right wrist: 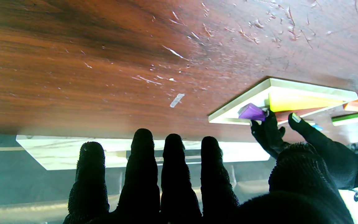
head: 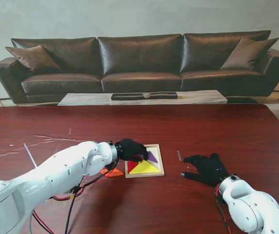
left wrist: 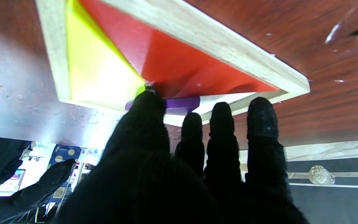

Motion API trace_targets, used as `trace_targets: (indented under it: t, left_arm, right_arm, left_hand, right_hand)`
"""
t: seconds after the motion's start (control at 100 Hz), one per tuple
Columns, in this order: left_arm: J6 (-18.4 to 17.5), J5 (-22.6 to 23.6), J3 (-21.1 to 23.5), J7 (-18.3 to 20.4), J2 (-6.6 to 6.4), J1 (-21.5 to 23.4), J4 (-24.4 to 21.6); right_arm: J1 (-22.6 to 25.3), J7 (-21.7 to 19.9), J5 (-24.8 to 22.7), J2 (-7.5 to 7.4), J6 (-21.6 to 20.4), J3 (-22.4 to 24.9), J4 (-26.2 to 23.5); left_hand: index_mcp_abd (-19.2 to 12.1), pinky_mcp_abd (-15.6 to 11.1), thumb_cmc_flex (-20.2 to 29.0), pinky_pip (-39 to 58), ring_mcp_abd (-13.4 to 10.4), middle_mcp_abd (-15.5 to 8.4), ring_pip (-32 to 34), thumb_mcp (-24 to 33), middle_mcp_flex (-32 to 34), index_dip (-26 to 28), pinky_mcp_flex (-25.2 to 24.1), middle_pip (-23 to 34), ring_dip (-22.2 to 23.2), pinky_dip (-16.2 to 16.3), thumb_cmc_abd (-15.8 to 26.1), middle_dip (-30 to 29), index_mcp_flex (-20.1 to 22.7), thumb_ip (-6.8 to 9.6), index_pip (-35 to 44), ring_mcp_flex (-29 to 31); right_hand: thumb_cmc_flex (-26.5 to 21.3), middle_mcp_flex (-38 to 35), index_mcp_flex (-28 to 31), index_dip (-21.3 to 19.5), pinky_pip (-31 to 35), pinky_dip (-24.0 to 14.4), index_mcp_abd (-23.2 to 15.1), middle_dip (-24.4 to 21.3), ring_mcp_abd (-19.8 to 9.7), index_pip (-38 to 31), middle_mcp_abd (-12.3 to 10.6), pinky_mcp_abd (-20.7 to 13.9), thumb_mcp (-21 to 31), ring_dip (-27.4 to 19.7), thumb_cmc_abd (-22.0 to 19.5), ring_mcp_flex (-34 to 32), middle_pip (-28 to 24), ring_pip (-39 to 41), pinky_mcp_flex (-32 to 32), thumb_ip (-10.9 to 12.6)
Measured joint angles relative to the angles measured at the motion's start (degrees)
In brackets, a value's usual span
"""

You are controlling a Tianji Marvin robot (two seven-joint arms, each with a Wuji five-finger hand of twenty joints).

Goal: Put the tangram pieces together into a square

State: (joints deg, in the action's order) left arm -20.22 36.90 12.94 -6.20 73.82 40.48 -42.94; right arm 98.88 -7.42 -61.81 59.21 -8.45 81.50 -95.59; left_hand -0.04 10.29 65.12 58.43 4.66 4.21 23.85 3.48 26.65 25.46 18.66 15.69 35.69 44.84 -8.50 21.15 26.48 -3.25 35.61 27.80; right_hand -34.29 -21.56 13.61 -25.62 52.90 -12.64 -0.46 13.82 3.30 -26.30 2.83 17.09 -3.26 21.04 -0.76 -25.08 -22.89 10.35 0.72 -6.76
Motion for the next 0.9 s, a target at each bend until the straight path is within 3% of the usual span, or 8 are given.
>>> trace_targets:
  t: [0.2, 0.42, 0.57, 0.75, 0.9]
  left_arm:
    - [-0.7, -0.8, -1.3, -0.5, 2.08, -1.2, 4.3]
    - [-1.1, -1.0, -2.3, -1.1, 3.16, -1.8, 5.7]
    - [-0.8, -0.6, -2.2, -1.7, 3.32, -1.8, 5.5]
    - [0.1, 0.2, -1.3, -1.8, 2.38, -1.2, 2.7]
    - [-0.1, 0.3, -2.0, -2.3, 3.03, -1.5, 3.8]
  right_arm:
    - [0.1, -0.5, 0.0, 0.00, 0.0, 0.1, 0.0]
    - [0.2, -0.7, 0.0, 0.00, 0.0, 0.3, 0.0]
    - [0.2, -0.6, 0.1, 0.00, 0.0, 0.3, 0.0]
    - [0.2, -0.6, 0.0, 0.00, 0.0, 0.3, 0.0]
    - [0.3, -0.6, 0.0, 0.00, 0.1, 0.3, 0.0]
  left_hand:
    - [1.7, -0.1, 0.0, 0.1, -0.1, 0.0, 0.0, 0.0, -0.7, -0.5, 0.0, 0.0, 0.0, 0.0, 0.3, 0.5, 0.8, 0.00, -1.0, 0.0]
    - [2.2, -0.3, 0.0, 0.1, -0.2, 0.0, 0.0, 0.0, -3.5, -0.6, -0.2, 0.3, 0.0, 0.0, 0.9, 1.1, 0.9, 0.00, -3.2, -0.1]
    - [2.3, -0.5, 0.0, 0.2, -0.2, 0.7, 0.9, 0.0, -7.8, -0.9, -0.6, 0.5, 0.5, 0.0, 1.5, 1.8, -0.6, 0.00, -5.2, -0.2]
    - [2.4, -1.0, 0.0, 0.2, -0.6, 1.8, 1.1, 0.0, -9.8, -1.3, -1.3, 0.8, 1.0, 0.0, 2.4, 2.3, -1.3, 0.00, -7.1, -1.0]
    - [2.5, -1.1, 0.0, 0.2, -0.6, 1.8, 1.2, 0.0, -10.7, -1.5, -1.4, 0.8, 1.0, 0.0, 3.1, 2.7, -1.2, 0.00, -8.8, -2.7]
  right_hand:
    - [0.0, 0.0, 0.0, 0.0, 0.0, 0.0, 0.0, 0.0, 0.0, 0.0, 0.0, 0.0, 0.0, 0.0, 0.0, 0.0, 0.0, 0.0, 0.0, 0.0]
    - [0.0, 0.0, 0.0, 0.0, 0.0, 0.0, 0.0, 0.0, 0.0, 0.0, 0.0, 0.0, 0.0, 0.0, 0.0, 0.0, 0.0, 0.0, 0.0, 0.0]
    - [0.0, 0.0, 0.0, 0.0, 0.0, 0.0, 0.0, 0.0, 0.0, 0.0, 0.0, 0.0, 0.0, 0.0, 0.0, 0.0, 0.0, 0.0, 0.0, 0.0]
    - [-0.1, 0.0, 0.0, 0.0, 0.0, 0.0, 0.0, 0.0, 0.0, 0.0, 0.0, 0.0, 0.0, 0.0, 0.0, 0.0, 0.0, 0.0, 0.0, 0.0]
    - [-1.0, 0.0, 0.0, 0.0, 0.0, 0.0, 0.0, 0.0, 0.0, 0.0, 0.0, 0.0, 0.0, 0.0, 0.0, -1.1, 0.0, 0.1, 0.0, 0.0]
